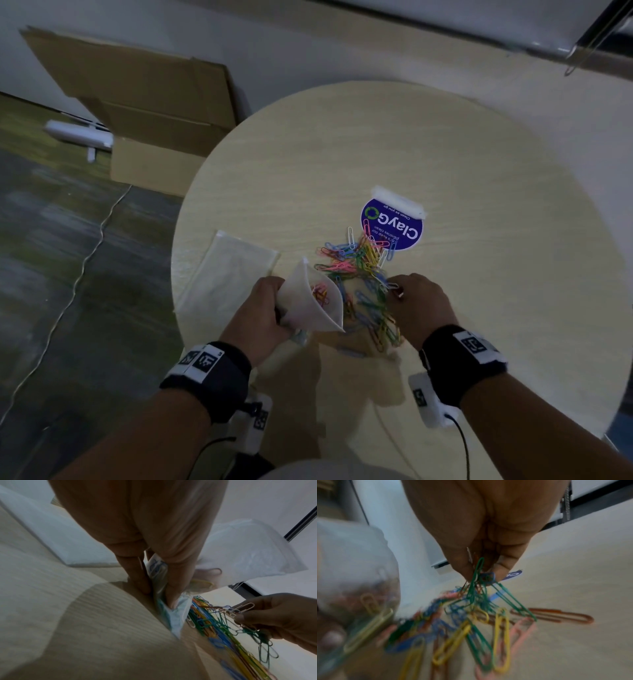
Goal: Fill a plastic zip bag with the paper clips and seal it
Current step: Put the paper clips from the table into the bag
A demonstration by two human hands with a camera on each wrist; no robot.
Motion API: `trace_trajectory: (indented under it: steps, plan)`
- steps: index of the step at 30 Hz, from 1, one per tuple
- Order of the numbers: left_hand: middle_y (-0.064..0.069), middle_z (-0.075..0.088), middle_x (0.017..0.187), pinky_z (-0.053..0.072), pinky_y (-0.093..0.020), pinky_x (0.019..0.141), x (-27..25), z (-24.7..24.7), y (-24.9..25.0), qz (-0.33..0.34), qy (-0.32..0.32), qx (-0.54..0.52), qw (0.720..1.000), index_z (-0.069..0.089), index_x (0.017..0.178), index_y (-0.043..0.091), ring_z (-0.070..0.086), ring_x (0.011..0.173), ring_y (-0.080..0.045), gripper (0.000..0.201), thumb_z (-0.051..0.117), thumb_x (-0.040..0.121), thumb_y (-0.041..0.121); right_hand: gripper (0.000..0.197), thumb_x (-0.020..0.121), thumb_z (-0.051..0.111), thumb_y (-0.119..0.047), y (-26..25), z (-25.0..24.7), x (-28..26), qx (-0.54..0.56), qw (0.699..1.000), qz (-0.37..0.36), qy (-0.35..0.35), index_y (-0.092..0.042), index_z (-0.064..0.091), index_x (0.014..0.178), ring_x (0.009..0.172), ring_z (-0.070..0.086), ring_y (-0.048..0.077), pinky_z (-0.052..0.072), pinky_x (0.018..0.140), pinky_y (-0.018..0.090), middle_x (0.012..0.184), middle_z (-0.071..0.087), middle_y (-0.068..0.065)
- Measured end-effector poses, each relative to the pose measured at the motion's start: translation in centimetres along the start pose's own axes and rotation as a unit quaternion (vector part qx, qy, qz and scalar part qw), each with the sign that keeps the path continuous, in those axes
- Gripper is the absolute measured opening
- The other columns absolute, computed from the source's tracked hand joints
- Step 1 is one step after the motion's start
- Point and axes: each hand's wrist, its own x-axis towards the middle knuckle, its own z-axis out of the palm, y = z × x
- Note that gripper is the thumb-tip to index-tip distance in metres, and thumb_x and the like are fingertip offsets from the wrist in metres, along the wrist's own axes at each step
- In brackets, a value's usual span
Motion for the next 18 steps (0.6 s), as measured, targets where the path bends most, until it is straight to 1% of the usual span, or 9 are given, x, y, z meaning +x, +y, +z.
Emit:
trace_trajectory:
  steps: [2, 5, 7, 9, 11, 12, 13, 16, 18]
  plan:
    - [-0.002, 0.054, 0.112, 0.056, -0.045, 0.08, 0.0, 0.1, 0.1, 0.002, 0.001, 0.001, 1.0, 0.038, 0.118, 0.033, 0.062, 0.091, -0.019, 0.067, 0.083, 0.071, 0.016, 0.018, 0.082, 0.059, -0.026, -0.4, -1.4, -0.5, 0.034, 0.999, -0.002, 0.014, -0.02, 0.071, 0.095, 0.088, 0.065, 0.032, 0.051, 0.074, 0.036, 0.094, 0.07, 0.009]
    - [-0.001, 0.049, 0.115, 0.054, -0.042, 0.083, -0.1, 0.3, 0.4, 0.001, 0.008, -0.002, 1.0, 0.04, 0.12, 0.027, 0.06, 0.094, -0.02, 0.066, 0.083, 0.073, 0.014, 0.012, 0.081, 0.065, -0.023, -1.8, -4.2, -1.5, 0.096, 0.994, -0.022, 0.047, -0.023, 0.073, 0.09, 0.08, 0.068, 0.019, 0.052, 0.074, 0.033, 0.088, 0.074, 0.0]
    - [0.001, 0.048, 0.114, 0.052, -0.04, 0.084, -0.1, 0.3, 0.6, 0.004, 0.013, -0.004, 1.0, 0.041, 0.117, 0.027, 0.059, 0.096, -0.02, 0.064, 0.082, 0.071, 0.011, 0.01, 0.082, 0.067, -0.021, -3.4, -6.2, -2.3, 0.132, 0.989, -0.044, 0.045, -0.023, 0.074, 0.088, 0.077, 0.067, 0.011, 0.052, 0.074, 0.031, 0.085, 0.074, -0.004]
    - [0.001, 0.048, 0.113, 0.051, -0.036, 0.083, -0.1, 0.5, 0.8, 0.007, 0.02, -0.007, 1.0, 0.041, 0.115, 0.029, 0.058, 0.095, -0.019, 0.063, 0.082, 0.07, 0.011, 0.013, 0.081, 0.068, -0.021, -4.9, -7.4, -2.8, 0.151, 0.985, -0.073, 0.03, -0.026, 0.075, 0.091, 0.074, 0.065, 0.002, 0.051, 0.072, 0.024, 0.08, 0.072, -0.009]
    - [0.002, 0.048, 0.113, 0.046, -0.032, 0.082, -0.1, 0.6, 1.1, 0.01, 0.026, -0.006, 1.0, 0.041, 0.114, 0.03, 0.057, 0.094, -0.018, 0.064, 0.084, 0.07, 0.011, 0.015, 0.081, 0.068, -0.02, -6.1, -7.8, -2.9, 0.147, 0.984, -0.1, 0.009, -0.027, 0.074, 0.093, 0.076, 0.063, 0.0, 0.046, 0.068, 0.014, 0.079, 0.071, -0.011]
    - [0.001, 0.047, 0.113, 0.044, -0.031, 0.081, -0.1, 0.7, 1.1, 0.014, 0.031, -0.004, 0.999, 0.042, 0.112, 0.029, 0.056, 0.094, -0.019, 0.062, 0.084, 0.069, 0.01, 0.014, 0.081, 0.067, -0.02, -6.6, -7.7, -2.8, 0.139, 0.984, -0.113, -0.003, -0.025, 0.074, 0.092, 0.077, 0.062, 0.0, 0.044, 0.066, 0.012, 0.08, 0.072, -0.01]
    - [0.0, 0.047, 0.113, 0.043, -0.03, 0.081, 0.0, 0.8, 1.1, 0.017, 0.035, -0.002, 0.999, 0.044, 0.111, 0.029, 0.056, 0.094, -0.02, 0.06, 0.083, 0.069, 0.008, 0.013, 0.081, 0.066, -0.02, -7.0, -7.5, -2.7, 0.131, 0.983, -0.125, -0.016, -0.024, 0.074, 0.091, 0.076, 0.062, 0.002, 0.045, 0.066, 0.014, 0.081, 0.073, -0.008]
    - [-0.001, 0.048, 0.111, 0.045, -0.033, 0.082, 0.0, 0.8, 1.0, 0.021, 0.038, -0.001, 0.999, 0.049, 0.11, 0.025, 0.055, 0.092, -0.021, 0.055, 0.082, 0.068, 0.01, 0.015, 0.08, 0.059, -0.028, -8.1, -6.5, -2.1, 0.072, 0.982, -0.163, -0.059, -0.019, 0.07, 0.084, 0.077, 0.063, 0.017, 0.05, 0.071, 0.037, 0.082, 0.071, 0.001]
    - [0.0, 0.046, 0.106, 0.043, -0.031, 0.078, 0.0, 0.8, 0.9, 0.026, 0.033, -0.001, 0.999, 0.049, 0.107, 0.026, 0.052, 0.088, -0.017, 0.055, 0.083, 0.065, 0.014, 0.022, 0.079, 0.054, -0.032, -8.8, -6.0, -1.8, 0.024, 0.981, -0.177, -0.079, -0.016, 0.069, 0.083, 0.083, 0.063, 0.025, 0.049, 0.073, 0.04, 0.084, 0.07, 0.004]
